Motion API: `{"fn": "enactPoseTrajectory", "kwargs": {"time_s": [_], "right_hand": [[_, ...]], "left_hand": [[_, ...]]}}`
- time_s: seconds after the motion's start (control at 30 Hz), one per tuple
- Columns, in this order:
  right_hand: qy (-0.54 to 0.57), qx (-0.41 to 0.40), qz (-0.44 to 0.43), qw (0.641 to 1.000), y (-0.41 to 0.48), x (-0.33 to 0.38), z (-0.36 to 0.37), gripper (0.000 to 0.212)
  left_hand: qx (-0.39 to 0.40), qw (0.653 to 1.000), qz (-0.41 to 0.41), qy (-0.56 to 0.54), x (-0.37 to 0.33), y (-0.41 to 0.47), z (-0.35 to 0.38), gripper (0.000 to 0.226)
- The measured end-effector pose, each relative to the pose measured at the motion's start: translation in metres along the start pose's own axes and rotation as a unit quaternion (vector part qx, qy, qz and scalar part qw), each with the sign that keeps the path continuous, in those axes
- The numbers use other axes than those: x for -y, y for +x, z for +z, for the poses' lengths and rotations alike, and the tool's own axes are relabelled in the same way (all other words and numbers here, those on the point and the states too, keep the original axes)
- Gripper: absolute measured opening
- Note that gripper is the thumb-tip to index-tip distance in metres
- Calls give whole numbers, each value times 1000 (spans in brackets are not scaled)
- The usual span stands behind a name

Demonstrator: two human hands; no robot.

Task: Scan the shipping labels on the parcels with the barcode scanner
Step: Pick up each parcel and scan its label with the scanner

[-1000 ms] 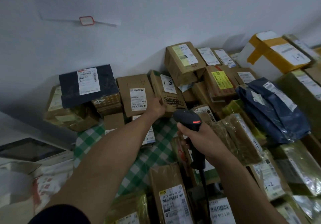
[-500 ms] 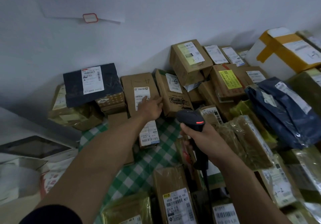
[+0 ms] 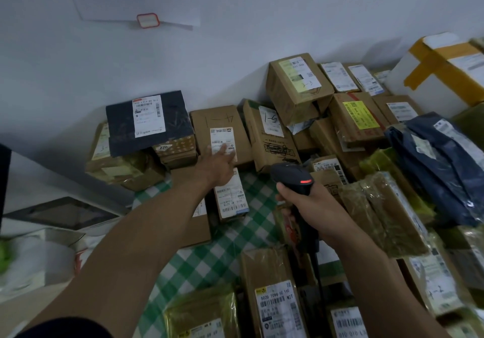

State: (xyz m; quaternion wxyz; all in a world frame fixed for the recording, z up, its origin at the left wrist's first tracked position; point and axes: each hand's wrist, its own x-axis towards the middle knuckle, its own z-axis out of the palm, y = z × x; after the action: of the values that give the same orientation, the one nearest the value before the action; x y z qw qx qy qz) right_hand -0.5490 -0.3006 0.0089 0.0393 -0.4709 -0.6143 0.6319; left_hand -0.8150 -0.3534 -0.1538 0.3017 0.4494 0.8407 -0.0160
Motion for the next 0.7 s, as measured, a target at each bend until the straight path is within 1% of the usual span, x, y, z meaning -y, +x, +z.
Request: {"fn": "enactPoseTrajectory", "kwargs": {"time_s": [0.07, 0.13, 0.2, 0.23, 0.3, 0.37, 0.43, 0.63, 0.7], "right_hand": [[-6, 2, -7, 1000, -1, 2, 1, 12], [-2, 5, -8, 1000, -1, 2, 3, 11], [0, 10, -9, 1000, -3, 3, 4, 13], [3, 11, -10, 1000, -4, 4, 5, 13], [9, 14, -9, 1000, -6, 5, 6, 13], [14, 21, -8, 1000, -7, 5, 6, 13], [22, 25, -7, 999, -7, 5, 6, 12], [25, 20, -14, 999, -7, 5, 6, 14], [30, 23, -17, 999, -10, 5, 6, 14]], "left_hand": [[-4, 1000, 3, 14, -5, -5, -5, 61], [-3, 999, 14, 31, -8, -8, -4, 66], [1, 1000, -1, 6, -11, -9, 0, 74], [0, 1000, -7, -18, -15, -14, -1, 73], [-26, 998, 31, -42, -26, -22, -3, 68], [-62, 994, 64, -60, -37, -33, -2, 70], [-74, 992, 44, -91, -44, -41, 8, 73], [-109, 986, -9, -129, -60, -61, 36, 79], [-117, 981, -9, -152, -60, -65, 40, 78]]}}
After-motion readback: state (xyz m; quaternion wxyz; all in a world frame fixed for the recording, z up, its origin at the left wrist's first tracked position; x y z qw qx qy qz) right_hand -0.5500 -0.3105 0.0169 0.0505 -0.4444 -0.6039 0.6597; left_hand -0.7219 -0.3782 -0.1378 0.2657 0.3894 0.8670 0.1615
